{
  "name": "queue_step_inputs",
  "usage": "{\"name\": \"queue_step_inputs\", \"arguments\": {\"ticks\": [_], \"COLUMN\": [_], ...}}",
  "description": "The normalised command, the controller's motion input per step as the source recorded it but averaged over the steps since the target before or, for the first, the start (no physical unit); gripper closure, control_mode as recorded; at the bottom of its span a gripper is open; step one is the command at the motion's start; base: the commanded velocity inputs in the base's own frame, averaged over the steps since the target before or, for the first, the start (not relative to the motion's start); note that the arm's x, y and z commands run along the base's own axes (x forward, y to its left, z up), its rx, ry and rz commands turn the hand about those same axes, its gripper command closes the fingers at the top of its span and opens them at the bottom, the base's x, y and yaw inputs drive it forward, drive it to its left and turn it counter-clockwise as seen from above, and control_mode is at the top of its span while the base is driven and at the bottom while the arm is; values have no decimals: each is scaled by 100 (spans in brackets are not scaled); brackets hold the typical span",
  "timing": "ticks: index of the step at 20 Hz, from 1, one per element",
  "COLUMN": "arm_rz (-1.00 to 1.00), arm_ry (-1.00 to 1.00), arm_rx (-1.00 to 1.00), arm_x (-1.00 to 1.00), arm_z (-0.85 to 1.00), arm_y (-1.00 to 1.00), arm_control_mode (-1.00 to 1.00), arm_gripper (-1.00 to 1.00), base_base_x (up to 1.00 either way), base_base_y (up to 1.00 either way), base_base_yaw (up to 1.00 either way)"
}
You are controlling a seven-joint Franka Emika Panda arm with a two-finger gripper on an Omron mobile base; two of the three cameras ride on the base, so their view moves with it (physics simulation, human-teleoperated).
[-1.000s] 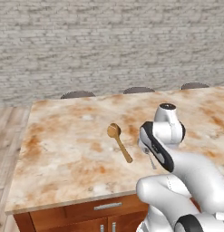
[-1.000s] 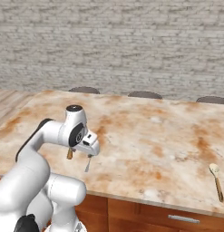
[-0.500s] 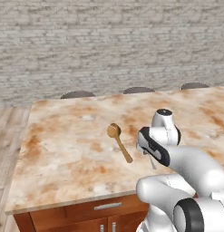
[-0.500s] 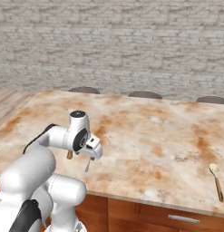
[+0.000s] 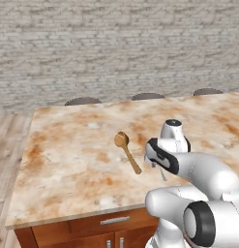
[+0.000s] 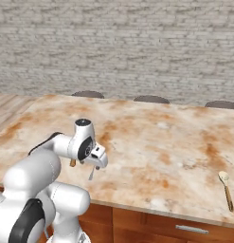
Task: Organize the utensils by type. Pick up the wooden spoons from the counter and place them in the open cabinet. Then pick up the metallic utensils from the counter and place them in the open drawer.
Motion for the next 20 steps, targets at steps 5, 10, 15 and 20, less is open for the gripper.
{"name": "queue_step_inputs", "arguments": {"ticks": [5,10,15,20], "arm_rz": [1,1,1,0], "arm_ry": [0,0,0,0], "arm_rx": [0,0,0,0], "arm_x": [15,6,0,3], "arm_z": [-23,-17,-28,-29], "arm_y": [0,-1,0,-1], "arm_control_mode": [-100,-100,-100,-100], "arm_gripper": [-100,-100,-100,-100], "base_base_x": [0,0,0,0], "base_base_y": [0,0,0,0], "base_base_yaw": [0,0,0,0]}}
